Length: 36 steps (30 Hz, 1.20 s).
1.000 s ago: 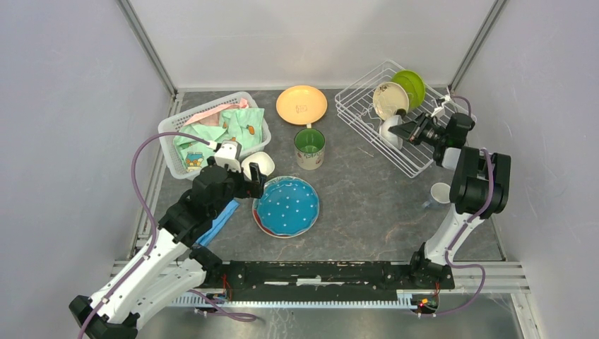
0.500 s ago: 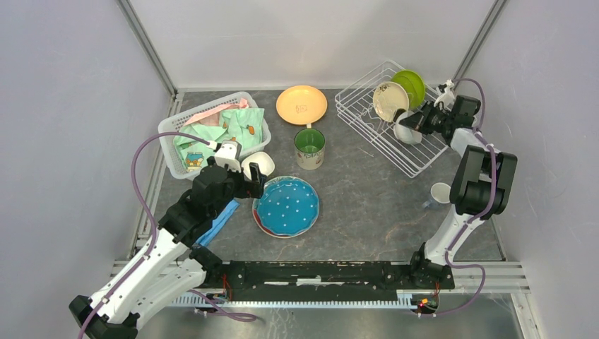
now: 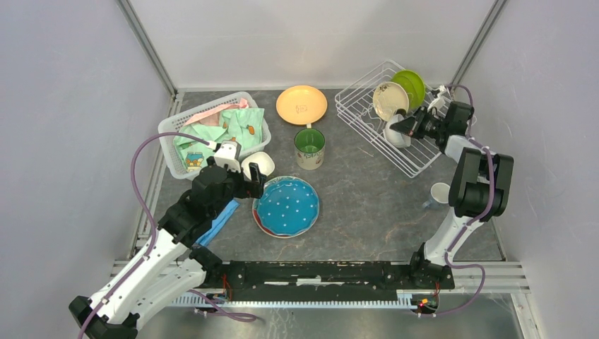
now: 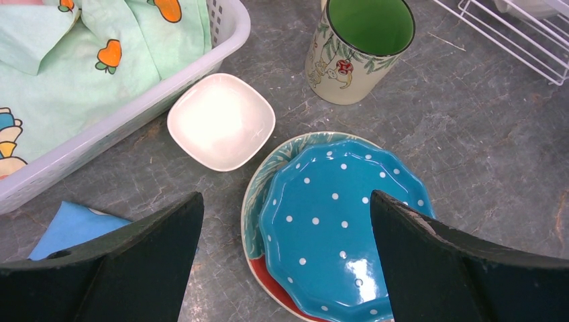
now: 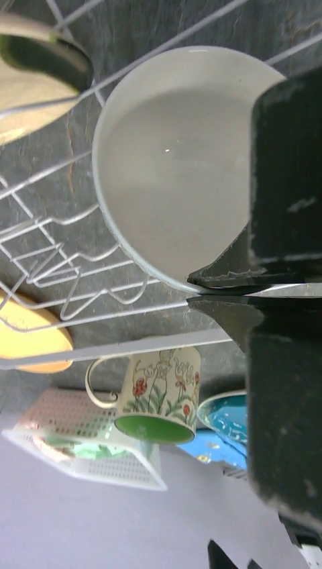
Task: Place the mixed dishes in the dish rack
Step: Turn the bowl upside down on the dish rack.
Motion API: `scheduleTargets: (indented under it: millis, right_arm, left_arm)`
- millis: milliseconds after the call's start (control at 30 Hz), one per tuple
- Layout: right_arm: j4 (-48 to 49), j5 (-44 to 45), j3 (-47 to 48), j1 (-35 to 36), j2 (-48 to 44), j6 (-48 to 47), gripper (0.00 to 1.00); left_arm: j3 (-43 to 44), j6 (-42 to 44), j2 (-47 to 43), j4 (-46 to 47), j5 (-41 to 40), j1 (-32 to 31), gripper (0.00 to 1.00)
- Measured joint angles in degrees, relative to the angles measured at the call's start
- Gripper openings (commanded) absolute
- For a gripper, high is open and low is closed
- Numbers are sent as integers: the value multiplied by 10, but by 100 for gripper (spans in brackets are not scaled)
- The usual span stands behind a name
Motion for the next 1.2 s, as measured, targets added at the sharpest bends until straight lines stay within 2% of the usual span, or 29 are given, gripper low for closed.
scheduleTargets:
  millis: [233,467,633,800,867,1200]
  right_arm:
    - [201,-63,-85,0,-1,154,1]
    - [430,-78,-156,-16,21,331,0]
    - [526,-89,-173,-31,49,415,0]
    - [551,-92,-173,-39,60,443,1]
    - [544,-92,-173,-43,60,438,6]
    - [415,-114,-146,-59,41,346,11]
  left_arm:
    - [0,0,-1,0,0,0,100]
    - [0,0,-2,0,0,0,100]
    - [0,0,-2,0,0,0,100]
    - [0,0,0,0,0,0,100]
    - [0,0,2,0,0,0,100]
    - [0,0,2,0,0,0,100]
